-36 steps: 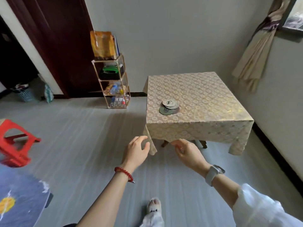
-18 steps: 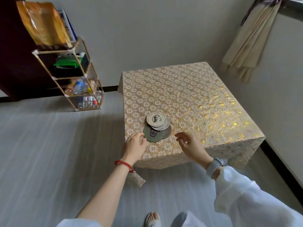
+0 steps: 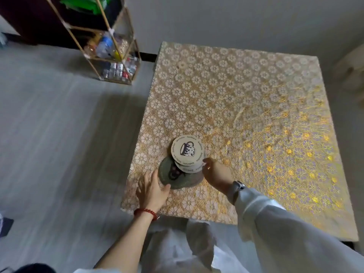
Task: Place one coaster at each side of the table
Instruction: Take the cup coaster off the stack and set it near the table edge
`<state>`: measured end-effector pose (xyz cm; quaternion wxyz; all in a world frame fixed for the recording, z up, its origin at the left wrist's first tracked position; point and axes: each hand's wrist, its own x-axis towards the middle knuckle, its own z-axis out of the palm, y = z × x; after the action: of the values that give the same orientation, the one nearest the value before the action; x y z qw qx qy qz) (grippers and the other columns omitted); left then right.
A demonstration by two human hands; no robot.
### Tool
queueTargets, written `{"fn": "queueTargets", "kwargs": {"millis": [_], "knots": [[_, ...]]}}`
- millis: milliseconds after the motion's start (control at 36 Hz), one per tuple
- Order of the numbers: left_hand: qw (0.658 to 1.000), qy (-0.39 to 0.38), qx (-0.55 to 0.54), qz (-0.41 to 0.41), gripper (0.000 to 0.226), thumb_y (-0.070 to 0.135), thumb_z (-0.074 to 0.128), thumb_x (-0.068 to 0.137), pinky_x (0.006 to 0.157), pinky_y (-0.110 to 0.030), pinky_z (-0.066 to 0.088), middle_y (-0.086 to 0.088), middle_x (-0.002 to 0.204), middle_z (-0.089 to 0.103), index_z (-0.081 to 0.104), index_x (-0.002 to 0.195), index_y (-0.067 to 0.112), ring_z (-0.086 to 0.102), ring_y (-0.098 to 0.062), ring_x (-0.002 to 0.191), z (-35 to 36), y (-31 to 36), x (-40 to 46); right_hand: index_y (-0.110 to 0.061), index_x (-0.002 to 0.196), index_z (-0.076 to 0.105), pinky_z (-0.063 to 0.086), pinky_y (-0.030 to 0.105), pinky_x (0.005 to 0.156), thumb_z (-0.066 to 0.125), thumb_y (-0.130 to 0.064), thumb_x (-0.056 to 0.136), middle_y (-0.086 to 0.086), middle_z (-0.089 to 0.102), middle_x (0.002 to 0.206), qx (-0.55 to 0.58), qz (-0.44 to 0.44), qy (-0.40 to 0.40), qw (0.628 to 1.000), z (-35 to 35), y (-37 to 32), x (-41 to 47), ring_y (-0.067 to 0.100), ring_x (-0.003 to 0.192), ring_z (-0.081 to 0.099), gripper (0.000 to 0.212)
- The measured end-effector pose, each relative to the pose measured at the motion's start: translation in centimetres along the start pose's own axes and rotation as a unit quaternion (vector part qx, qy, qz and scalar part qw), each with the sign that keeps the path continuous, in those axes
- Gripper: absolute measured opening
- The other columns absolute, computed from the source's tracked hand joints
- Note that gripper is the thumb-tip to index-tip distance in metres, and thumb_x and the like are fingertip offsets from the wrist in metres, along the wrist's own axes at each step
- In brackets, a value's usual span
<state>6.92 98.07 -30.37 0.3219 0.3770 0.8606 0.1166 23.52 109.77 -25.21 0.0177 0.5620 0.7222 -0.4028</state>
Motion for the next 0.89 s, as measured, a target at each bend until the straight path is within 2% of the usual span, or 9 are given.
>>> {"fn": "queueTargets", "kwargs": {"millis": [83,167,250,389,472,611,694,806,889], "knots": [[0.999,-0.016,0.046,-0.016,0.108,0.082,0.045,0.058,0.110,-0.060,0.003,-0.008,0.155,-0.008,0.005,0.142,0.028,-0.009,-0.034,0.140,0.9,-0.6,-0.2,-0.003,0.121,0.046,0.053,0.031,0.084,0.039,-0.022,0.093,0.016,0.056,0.116,0.003,0.028,-0.029,0.999,0.4,0.5,3.1,0.027,0.099,0.058,0.034],[0.995,-0.047,0.079,-0.049,0.113,0.075,0.055,0.061,0.108,-0.063,-0.003,-0.009,0.152,-0.022,-0.011,0.141,0.031,-0.022,-0.035,0.137,2.5,-1.6,-0.4,-0.004,0.106,0.053,0.051,0.042,0.085,0.036,-0.029,0.092,0.014,0.059,0.103,-0.016,0.056,-0.053,0.997,1.5,1.0,5.6,0.029,0.098,0.054,0.033],[0.991,-0.055,0.109,-0.062,0.116,0.069,0.061,0.063,0.108,-0.060,-0.006,-0.011,0.151,-0.024,-0.016,0.140,0.028,-0.022,-0.035,0.137,3.2,-2.0,-0.8,-0.006,0.091,0.056,0.046,0.041,0.086,0.036,-0.041,0.086,0.011,0.058,0.092,-0.070,0.086,-0.008,0.994,2.5,0.6,6.8,0.028,0.090,0.050,0.041],[0.991,-0.023,0.119,-0.048,0.116,0.062,0.068,0.060,0.109,-0.061,-0.001,-0.014,0.153,-0.013,-0.004,0.143,0.024,-0.013,-0.037,0.139,3.3,-1.9,-0.8,-0.002,0.105,0.043,0.039,0.037,0.087,0.060,-0.045,0.078,0.010,0.045,0.103,-0.092,0.134,0.033,0.986,4.2,-0.5,7.7,0.022,0.088,0.034,0.054],[0.991,-0.020,0.128,-0.038,0.115,0.065,0.068,0.059,0.109,-0.062,0.004,-0.013,0.154,-0.008,0.000,0.143,0.025,-0.009,-0.036,0.140,3.3,-2.5,-0.9,-0.004,0.114,0.035,0.041,0.040,0.089,0.067,-0.039,0.074,0.013,0.043,0.107,-0.054,0.173,0.043,0.982,4.7,-1.0,7.9,0.025,0.092,0.038,0.061],[0.991,-0.019,0.128,-0.042,0.113,0.066,0.066,0.059,0.109,-0.062,0.003,-0.011,0.154,-0.008,0.000,0.142,0.026,-0.010,-0.034,0.140,3.4,-2.4,-0.9,-0.010,0.105,0.031,0.049,0.049,0.082,0.047,-0.001,0.082,0.018,0.053,0.100,0.062,0.170,0.113,0.977,4.3,-1.1,7.7,0.032,0.087,0.051,0.029],[0.993,-0.037,0.104,-0.048,0.109,0.057,0.069,0.063,0.108,-0.062,-0.002,-0.011,0.154,-0.011,-0.001,0.142,0.026,-0.015,-0.034,0.139,3.2,-2.1,-0.8,-0.011,0.106,0.031,0.053,0.043,0.076,0.041,0.005,0.081,0.014,0.055,0.097,0.139,0.128,0.130,0.973,4.2,-0.6,6.6,0.031,0.085,0.056,0.032],[0.998,-0.030,0.025,-0.045,0.099,0.047,0.070,0.068,0.110,-0.061,-0.004,-0.011,0.154,-0.012,0.008,0.142,0.025,-0.018,-0.033,0.138,2.9,-1.8,-0.6,-0.018,0.113,0.032,0.056,0.043,0.080,0.042,0.004,0.081,0.017,0.051,0.114,0.211,0.064,0.151,0.964,3.0,0.8,4.5,0.029,0.101,0.055,0.040],[0.999,-0.024,-0.002,-0.027,0.095,0.053,0.066,0.071,0.111,-0.060,-0.002,-0.010,0.154,-0.009,0.012,0.142,0.020,-0.015,-0.030,0.140,2.8,-1.1,-0.9,-0.012,0.116,0.036,0.057,0.024,0.065,0.040,0.007,0.085,0.011,0.047,0.111,0.223,0.073,0.148,0.961,0.8,2.6,2.3,0.023,0.098,0.053,0.037]]}}
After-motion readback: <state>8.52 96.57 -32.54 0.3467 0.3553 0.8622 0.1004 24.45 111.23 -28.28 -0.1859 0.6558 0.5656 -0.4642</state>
